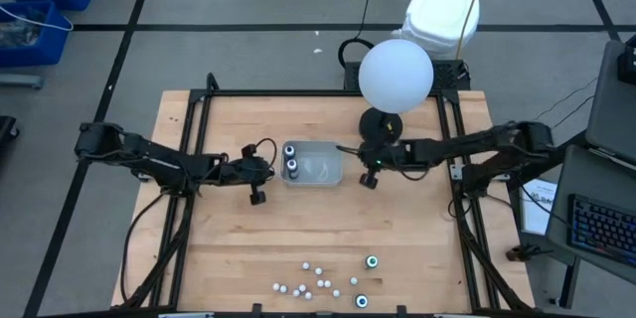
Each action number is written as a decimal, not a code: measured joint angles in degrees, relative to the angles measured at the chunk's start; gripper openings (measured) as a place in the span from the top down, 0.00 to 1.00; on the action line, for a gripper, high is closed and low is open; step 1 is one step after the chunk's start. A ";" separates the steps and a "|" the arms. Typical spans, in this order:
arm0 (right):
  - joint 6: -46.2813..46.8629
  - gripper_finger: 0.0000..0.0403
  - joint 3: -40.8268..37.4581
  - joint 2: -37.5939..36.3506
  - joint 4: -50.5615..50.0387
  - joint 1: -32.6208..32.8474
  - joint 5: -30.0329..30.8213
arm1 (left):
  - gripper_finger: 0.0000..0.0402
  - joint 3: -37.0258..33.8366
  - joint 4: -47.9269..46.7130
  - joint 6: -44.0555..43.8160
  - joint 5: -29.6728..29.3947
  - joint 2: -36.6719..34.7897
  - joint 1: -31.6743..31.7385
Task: Pick & Place food coloring
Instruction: Put the large green food coloring bottle into the gray bin
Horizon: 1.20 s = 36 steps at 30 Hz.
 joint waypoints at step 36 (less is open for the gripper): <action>-1.39 0.62 -14.68 -20.21 25.01 52.04 16.34 | 0.98 0.00 -4.79 -1.49 -0.02 -5.25 -2.34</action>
